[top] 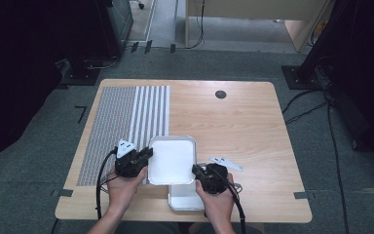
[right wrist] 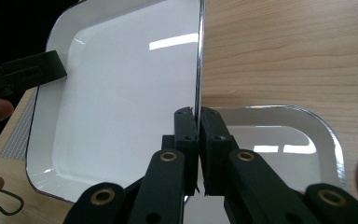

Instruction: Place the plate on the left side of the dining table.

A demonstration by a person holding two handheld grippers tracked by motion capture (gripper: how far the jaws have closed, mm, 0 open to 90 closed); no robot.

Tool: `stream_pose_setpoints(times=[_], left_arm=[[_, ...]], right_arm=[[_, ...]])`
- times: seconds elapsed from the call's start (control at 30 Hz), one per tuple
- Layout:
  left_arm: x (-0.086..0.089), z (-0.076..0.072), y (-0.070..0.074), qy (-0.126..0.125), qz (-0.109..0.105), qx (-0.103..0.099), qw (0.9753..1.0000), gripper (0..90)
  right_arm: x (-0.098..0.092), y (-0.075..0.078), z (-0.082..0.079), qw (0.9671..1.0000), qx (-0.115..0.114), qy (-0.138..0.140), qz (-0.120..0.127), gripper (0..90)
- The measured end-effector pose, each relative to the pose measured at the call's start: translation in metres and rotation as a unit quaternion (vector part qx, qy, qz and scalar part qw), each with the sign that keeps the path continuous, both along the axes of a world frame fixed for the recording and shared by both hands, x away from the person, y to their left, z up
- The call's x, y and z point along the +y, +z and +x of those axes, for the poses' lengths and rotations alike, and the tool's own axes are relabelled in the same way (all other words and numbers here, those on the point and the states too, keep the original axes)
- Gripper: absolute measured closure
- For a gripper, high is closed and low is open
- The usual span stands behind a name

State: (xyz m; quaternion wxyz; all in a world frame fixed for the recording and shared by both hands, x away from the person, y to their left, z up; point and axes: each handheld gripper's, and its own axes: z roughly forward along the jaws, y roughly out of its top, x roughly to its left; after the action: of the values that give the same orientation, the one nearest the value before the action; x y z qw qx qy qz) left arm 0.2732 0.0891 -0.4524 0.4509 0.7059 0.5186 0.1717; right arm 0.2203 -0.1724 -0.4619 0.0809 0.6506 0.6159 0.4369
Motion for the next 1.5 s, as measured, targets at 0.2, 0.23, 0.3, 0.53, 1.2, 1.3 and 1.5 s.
stream_pose_setpoints(times=[0.2,0.23,0.3,0.53,1.2,1.3,1.5], left_arm=[[0.016,0.004,-0.001,0.012,-0.001,0.002,0.9999,82.6],[0.017,0.004,-0.001,0.013,0.000,0.001,0.9999,82.7],[0.022,0.005,-0.001,0.018,0.000,0.002,0.9998,82.9],[0.042,0.011,0.000,0.033,-0.003,0.000,0.9995,84.4],[0.087,0.034,0.001,0.070,0.010,-0.005,0.9975,86.6],[0.091,0.038,0.000,0.076,0.013,-0.006,0.9970,86.6],[0.099,0.050,-0.001,0.087,0.016,-0.003,0.9961,86.8]], right_arm=[[0.016,-0.002,0.007,0.9999,0.005,0.010,-0.001,87.8],[0.020,-0.002,0.009,0.9999,0.006,0.011,-0.002,87.8],[0.025,-0.002,0.012,0.9999,0.006,0.013,-0.003,87.8],[0.045,-0.003,0.021,0.9997,0.013,0.021,0.000,87.7],[0.097,-0.008,0.056,0.9982,0.042,0.040,0.016,87.9],[0.103,-0.007,0.064,0.9981,0.044,0.042,0.011,87.9],[0.113,-0.009,0.077,0.9979,0.044,0.046,0.006,88.0]])
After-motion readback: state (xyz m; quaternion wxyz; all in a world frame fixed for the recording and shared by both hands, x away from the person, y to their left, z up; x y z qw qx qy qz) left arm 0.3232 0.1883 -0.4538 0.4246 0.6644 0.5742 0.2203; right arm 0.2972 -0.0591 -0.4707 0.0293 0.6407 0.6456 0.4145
